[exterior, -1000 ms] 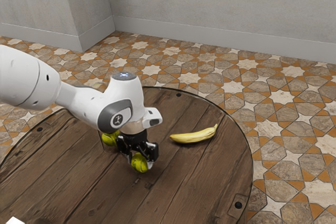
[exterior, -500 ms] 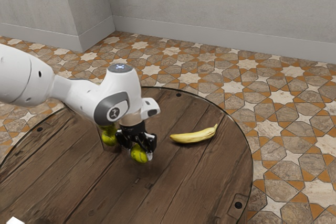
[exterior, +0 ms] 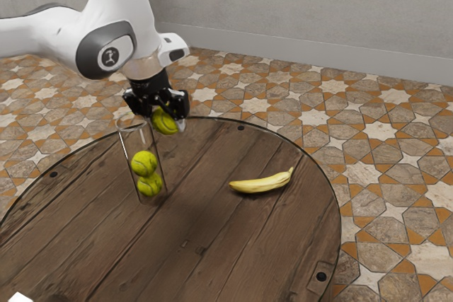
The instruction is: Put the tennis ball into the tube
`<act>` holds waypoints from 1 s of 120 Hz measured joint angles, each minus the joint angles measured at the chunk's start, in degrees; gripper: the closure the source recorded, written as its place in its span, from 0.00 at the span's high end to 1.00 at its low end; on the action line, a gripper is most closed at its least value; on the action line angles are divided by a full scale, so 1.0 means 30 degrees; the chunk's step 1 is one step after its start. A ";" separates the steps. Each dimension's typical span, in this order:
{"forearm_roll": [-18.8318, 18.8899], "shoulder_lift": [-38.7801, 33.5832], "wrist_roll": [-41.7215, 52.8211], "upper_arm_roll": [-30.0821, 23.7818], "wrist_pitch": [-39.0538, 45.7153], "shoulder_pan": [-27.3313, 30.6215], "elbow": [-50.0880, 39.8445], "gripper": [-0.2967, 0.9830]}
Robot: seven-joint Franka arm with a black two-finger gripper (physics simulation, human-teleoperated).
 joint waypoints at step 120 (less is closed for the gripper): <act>-0.1177 0.1558 0.2184 0.3057 -0.4111 0.1090 0.5107 0.73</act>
